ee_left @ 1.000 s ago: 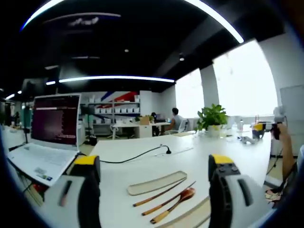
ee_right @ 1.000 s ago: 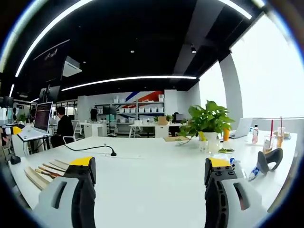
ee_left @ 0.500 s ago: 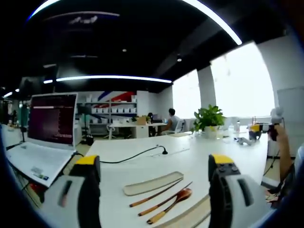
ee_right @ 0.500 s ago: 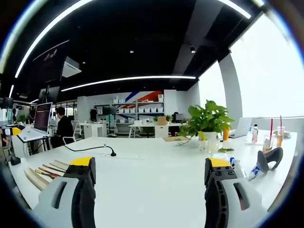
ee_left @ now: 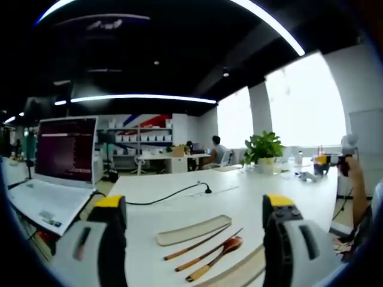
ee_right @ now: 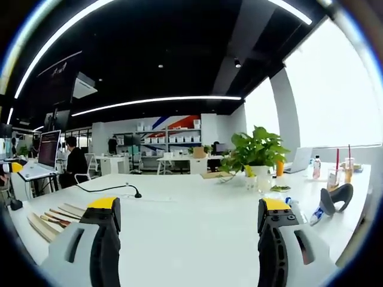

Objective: Arrange the utensils inside the cutlery case until each visible utensil rests in its matching compartment.

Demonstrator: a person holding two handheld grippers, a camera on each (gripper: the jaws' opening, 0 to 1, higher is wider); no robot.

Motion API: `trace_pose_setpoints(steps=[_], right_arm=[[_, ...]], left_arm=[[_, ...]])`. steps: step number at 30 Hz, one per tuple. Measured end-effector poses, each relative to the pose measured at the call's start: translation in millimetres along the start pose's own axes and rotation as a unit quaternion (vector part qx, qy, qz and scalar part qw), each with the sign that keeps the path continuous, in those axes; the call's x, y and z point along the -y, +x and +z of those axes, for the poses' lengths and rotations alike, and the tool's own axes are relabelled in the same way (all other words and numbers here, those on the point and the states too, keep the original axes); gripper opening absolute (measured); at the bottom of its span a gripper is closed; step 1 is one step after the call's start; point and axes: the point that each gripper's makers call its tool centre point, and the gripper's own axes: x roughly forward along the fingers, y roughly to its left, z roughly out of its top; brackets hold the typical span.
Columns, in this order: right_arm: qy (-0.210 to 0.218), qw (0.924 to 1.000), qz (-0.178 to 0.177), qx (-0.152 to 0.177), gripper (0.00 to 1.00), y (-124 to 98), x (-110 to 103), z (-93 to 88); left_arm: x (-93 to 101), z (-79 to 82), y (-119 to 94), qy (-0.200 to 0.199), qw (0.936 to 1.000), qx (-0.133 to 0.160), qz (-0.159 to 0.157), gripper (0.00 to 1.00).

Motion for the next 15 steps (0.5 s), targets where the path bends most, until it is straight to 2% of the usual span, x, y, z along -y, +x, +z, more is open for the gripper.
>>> trace_pose_setpoints(steps=[8, 11, 15], right_arm=[[-0.017, 0.9998, 0.013, 0.003, 0.99, -1, -8, 1.9], [-0.011, 0.9992, 0.024, 0.029, 0.99, -3, -15, 13.2], [-0.022, 0.9982, 0.036, 0.042, 0.99, -3, -29, 18.9]], left_arm=[[3.1, 0.1, 0, 0.004, 1.0, -0.001, -0.005, 1.0], [3.6, -0.6, 1, 0.004, 1.0, -0.002, -0.007, 1.0], [1.5, -2.6, 3, 0.0, 1.0, -0.004, -0.008, 1.0]])
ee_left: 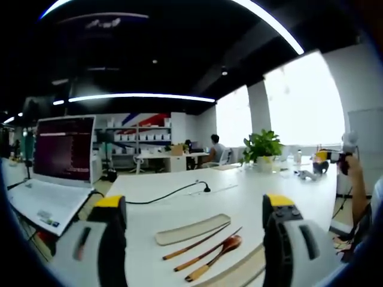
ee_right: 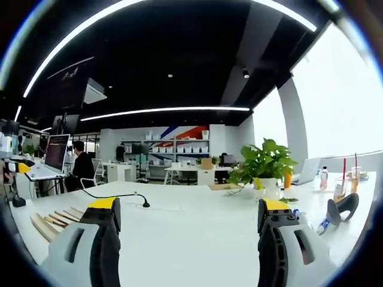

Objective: Arrange the utensils inside the cutlery case until each visible utensil rests in its matching compartment.

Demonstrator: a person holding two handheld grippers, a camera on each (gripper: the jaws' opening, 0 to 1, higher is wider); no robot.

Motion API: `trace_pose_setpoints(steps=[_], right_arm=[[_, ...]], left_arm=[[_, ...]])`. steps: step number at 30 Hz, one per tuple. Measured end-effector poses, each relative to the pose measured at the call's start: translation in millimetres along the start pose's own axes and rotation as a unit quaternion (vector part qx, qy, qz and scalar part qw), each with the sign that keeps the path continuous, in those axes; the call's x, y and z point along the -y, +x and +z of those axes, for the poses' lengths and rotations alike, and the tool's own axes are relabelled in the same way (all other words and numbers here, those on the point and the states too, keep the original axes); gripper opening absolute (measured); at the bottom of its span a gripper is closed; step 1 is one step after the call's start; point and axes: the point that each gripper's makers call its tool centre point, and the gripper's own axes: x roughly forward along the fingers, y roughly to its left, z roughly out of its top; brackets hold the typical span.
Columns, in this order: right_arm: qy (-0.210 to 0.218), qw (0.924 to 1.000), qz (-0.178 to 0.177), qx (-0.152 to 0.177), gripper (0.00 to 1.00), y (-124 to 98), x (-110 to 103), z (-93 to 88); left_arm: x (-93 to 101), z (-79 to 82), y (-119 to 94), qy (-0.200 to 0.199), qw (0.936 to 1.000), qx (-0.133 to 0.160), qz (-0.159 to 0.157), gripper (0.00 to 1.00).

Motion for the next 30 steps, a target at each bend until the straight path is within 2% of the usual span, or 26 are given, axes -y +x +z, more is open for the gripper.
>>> trace_pose_setpoints(steps=[3, 7, 9, 15, 25, 30], right_arm=[[-0.001, 0.9993, 0.038, 0.005, 0.99, 3, -18, 3.8], [-0.003, 0.9991, 0.043, 0.005, 0.99, 7, -25, 4.9], [-0.007, 0.9988, 0.047, -0.004, 0.99, 10, -29, 2.1], [0.0, 0.9957, 0.091, -0.016, 0.96, 21, -51, -1.8], [-0.023, 0.991, 0.132, -0.008, 0.97, 35, -77, 21.8], [-0.053, 0.9831, 0.174, -0.017, 0.97, 42, -104, 29.6]], left_arm=[[-2.1, -0.5, -1, -0.005, 1.0, -0.001, 0.0, 1.0], [-6.6, -1.2, -4, 0.013, 0.9998, -0.008, 0.013, 0.99], [-8.6, 2.1, -7, 0.025, 0.9995, -0.003, 0.021, 0.99], [-16.7, 5.0, -11, 0.02, 0.9994, 0.003, 0.03, 0.98], [-15.2, -0.1, -8, 0.018, 0.9994, -0.007, 0.027, 0.98], [-8.9, 2.0, -8, 0.015, 0.9998, -0.004, 0.012, 0.98]])
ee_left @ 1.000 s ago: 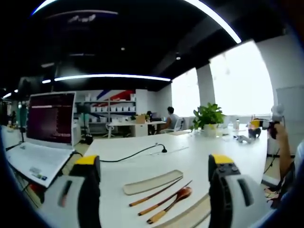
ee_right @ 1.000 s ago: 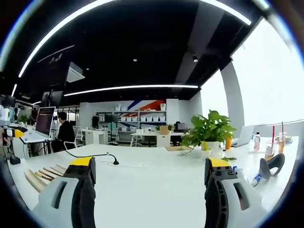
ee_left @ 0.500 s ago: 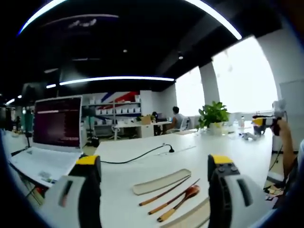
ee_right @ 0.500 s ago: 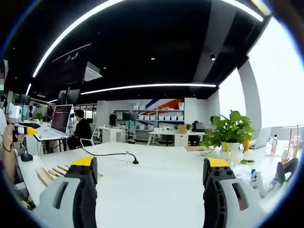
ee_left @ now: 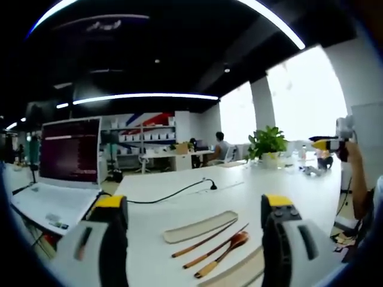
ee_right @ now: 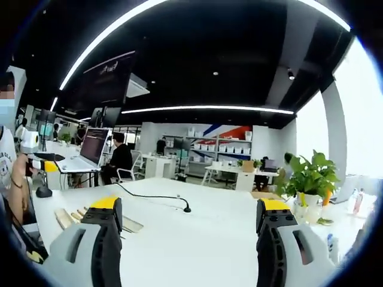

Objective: Arrange the utensils inside the cutlery case until each visible utensil rests in its matching compartment.

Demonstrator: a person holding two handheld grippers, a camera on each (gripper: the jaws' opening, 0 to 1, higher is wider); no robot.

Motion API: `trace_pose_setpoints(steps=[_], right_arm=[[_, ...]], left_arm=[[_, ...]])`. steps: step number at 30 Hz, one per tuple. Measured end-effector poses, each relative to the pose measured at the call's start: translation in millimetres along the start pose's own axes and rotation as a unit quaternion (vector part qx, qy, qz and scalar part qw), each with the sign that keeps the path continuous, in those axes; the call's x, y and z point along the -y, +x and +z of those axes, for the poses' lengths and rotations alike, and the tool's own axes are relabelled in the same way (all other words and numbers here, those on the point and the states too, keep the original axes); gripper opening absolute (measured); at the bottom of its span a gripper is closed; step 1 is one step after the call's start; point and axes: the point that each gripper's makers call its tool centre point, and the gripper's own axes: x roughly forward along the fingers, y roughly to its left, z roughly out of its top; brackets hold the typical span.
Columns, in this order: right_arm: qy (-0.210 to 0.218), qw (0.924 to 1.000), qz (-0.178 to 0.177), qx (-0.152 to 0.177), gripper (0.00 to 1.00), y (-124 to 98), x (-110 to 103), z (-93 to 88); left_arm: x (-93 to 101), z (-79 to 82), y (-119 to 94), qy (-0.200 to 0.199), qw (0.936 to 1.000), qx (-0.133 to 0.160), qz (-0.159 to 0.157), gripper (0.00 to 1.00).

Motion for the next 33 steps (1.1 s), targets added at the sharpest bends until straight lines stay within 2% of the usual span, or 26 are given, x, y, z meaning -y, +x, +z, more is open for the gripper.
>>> trace_pose_setpoints(steps=[5, 9, 11, 14, 18, 20, 22, 26, 30, 33], right_arm=[[-0.013, 0.9995, 0.028, -0.008, 0.95, 13, -17, 5.3], [-0.019, 0.9973, 0.07, -0.015, 0.93, 26, -38, 7.4], [-0.025, 0.9952, 0.09, -0.03, 0.93, 36, -49, 4.7], [-0.037, 0.9933, 0.1, -0.045, 0.93, 49, -59, 2.1], [-0.071, 0.985, 0.144, -0.063, 0.91, 63, -80, -1.4], [-0.067, 0.9817, 0.171, -0.05, 0.86, 68, -91, 3.8], [-0.061, 0.9797, 0.182, -0.058, 0.84, 71, -97, 3.1], [-0.082, 0.9747, 0.197, -0.068, 0.84, 81, -109, 0.5], [-0.076, 0.9683, 0.222, -0.086, 0.84, 91, -123, -6.5], [-0.089, 0.9647, 0.225, -0.104, 0.85, 100, -128, -14.5]], left_arm=[[0.4, -0.7, 1, -0.001, 1.0, -0.002, -0.005, 0.97], [-0.6, 1.0, -3, 0.004, 1.0, -0.003, -0.003, 0.96], [-2.3, 4.1, -6, 0.002, 1.0, 0.003, 0.001, 0.97], [-7.7, 7.9, -8, -0.004, 0.9999, 0.013, 0.008, 0.97], [-12.3, 6.2, -9, -0.004, 0.9998, 0.01, 0.015, 0.97], [-13.9, 5.3, -9, -0.005, 0.9998, 0.009, 0.018, 0.97], [-13.3, 4.8, -8, -0.004, 0.9998, 0.008, 0.016, 0.97], [-13.5, 3.3, -7, -0.007, 0.9998, 0.005, 0.015, 0.97], [-12.8, 2.9, -8, -0.006, 0.9999, 0.003, 0.013, 0.97], [-9.9, 7.5, -11, -0.005, 0.9999, 0.01, 0.012, 0.97]])
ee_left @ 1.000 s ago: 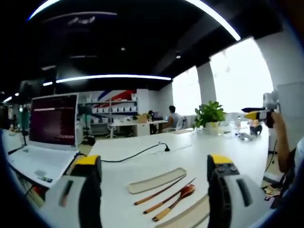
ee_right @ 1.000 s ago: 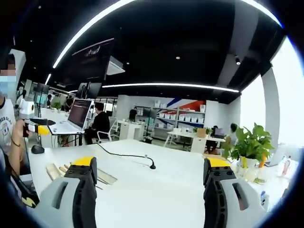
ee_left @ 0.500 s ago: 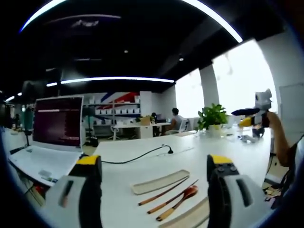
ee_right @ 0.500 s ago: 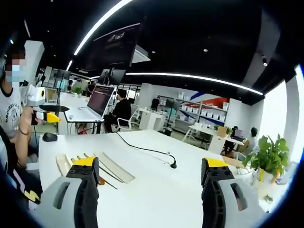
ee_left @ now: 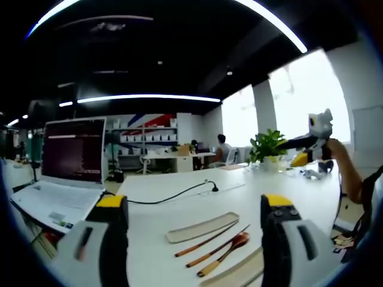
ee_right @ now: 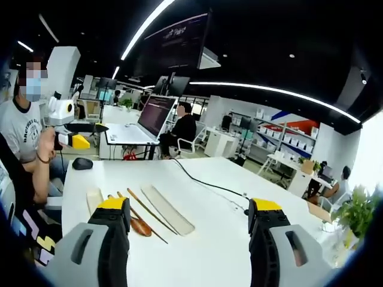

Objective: Arrange the utensils inside the cutlery case until each visible utensil rests in its matching compartment.

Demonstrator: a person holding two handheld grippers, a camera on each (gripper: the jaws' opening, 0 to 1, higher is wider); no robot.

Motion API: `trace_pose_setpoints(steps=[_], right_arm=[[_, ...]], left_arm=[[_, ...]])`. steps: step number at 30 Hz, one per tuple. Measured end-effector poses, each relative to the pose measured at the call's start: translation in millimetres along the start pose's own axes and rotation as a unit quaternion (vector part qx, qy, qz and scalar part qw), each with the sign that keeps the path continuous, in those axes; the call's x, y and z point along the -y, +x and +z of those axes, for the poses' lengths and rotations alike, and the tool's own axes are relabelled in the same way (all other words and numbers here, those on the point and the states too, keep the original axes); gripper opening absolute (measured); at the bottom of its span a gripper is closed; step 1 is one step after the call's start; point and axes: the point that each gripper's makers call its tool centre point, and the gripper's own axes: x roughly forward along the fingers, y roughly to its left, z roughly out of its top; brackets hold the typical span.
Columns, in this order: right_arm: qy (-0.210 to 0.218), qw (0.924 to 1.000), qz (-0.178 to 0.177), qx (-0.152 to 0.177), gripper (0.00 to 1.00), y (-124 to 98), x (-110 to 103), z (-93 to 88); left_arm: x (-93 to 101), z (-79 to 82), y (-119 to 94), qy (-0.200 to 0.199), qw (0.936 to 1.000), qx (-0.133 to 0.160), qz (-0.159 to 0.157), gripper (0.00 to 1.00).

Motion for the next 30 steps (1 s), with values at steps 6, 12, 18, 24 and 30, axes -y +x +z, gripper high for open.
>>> trace_pose_setpoints(steps=[6, 12, 18, 24, 30], right_arm=[[-0.026, 0.9992, 0.005, -0.031, 0.85, 31, -2, -4.7], [-0.038, 0.9975, 0.039, -0.046, 0.82, 69, -18, -5.0], [-0.058, 0.9925, 0.082, -0.07, 0.77, 99, -37, -10.2], [-0.065, 0.9784, 0.161, -0.112, 0.66, 124, -75, -35.3], [-0.084, 0.9642, 0.203, -0.148, 0.58, 149, -100, -56.9]], left_arm=[[3.0, 0.6, 1, 0.004, 1.0, 0.004, -0.003, 0.97], [2.5, -8.7, 6, -0.005, 0.9999, -0.011, -0.007, 0.97], [-5.8, -13.2, 9, -0.011, 0.9998, -0.017, 0.003, 0.97], [-8.0, -10.1, 5, -0.009, 0.9998, -0.013, 0.008, 0.96], [-14.4, -8.0, 5, -0.009, 0.9998, -0.01, 0.013, 0.96]])
